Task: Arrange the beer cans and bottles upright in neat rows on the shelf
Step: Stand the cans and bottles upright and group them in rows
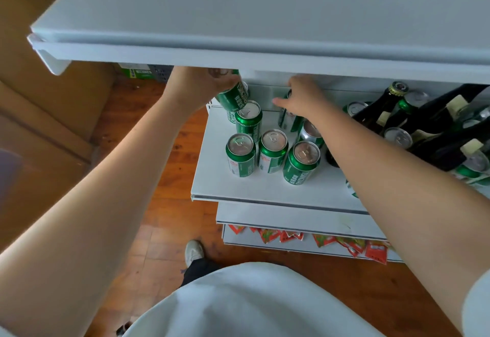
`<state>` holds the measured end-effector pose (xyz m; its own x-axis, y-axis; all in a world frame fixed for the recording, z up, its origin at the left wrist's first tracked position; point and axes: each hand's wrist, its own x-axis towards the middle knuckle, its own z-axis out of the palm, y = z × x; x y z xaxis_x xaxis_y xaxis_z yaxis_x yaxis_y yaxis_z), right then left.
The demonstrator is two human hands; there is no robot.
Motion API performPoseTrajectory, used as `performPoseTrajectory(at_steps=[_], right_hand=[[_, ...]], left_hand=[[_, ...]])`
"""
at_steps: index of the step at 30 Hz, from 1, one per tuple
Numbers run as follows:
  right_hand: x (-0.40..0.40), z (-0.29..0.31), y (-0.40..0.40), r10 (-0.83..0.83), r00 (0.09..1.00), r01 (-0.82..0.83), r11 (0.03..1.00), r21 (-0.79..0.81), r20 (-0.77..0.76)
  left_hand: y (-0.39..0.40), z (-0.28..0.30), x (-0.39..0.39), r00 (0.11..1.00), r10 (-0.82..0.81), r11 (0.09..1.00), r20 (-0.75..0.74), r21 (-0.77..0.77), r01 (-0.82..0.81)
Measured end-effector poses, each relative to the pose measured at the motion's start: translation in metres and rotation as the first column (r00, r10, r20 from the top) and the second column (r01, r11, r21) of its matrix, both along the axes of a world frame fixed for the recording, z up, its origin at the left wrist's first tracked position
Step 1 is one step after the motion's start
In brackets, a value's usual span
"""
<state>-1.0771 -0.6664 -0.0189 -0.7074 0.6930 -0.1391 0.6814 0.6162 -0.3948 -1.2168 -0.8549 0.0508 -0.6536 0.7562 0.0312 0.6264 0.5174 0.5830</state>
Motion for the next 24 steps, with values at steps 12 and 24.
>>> performPoseTrajectory(at_steps=[12, 24], right_hand=[[0.034, 0.005, -0.064, 0.031, 0.963, 0.039, 0.967, 0.250, -0.269], [0.143, 0.017, -0.087, -0.195, 0.527, 0.561, 0.811, 0.166, -0.827]], left_hand=[[-0.020, -0.061, -0.001, 0.993, 0.114, 0.992, -0.018, -0.053, -0.115], [-0.002, -0.090, 0.020, 0.980, 0.165, 0.986, 0.114, -0.039, -0.161]])
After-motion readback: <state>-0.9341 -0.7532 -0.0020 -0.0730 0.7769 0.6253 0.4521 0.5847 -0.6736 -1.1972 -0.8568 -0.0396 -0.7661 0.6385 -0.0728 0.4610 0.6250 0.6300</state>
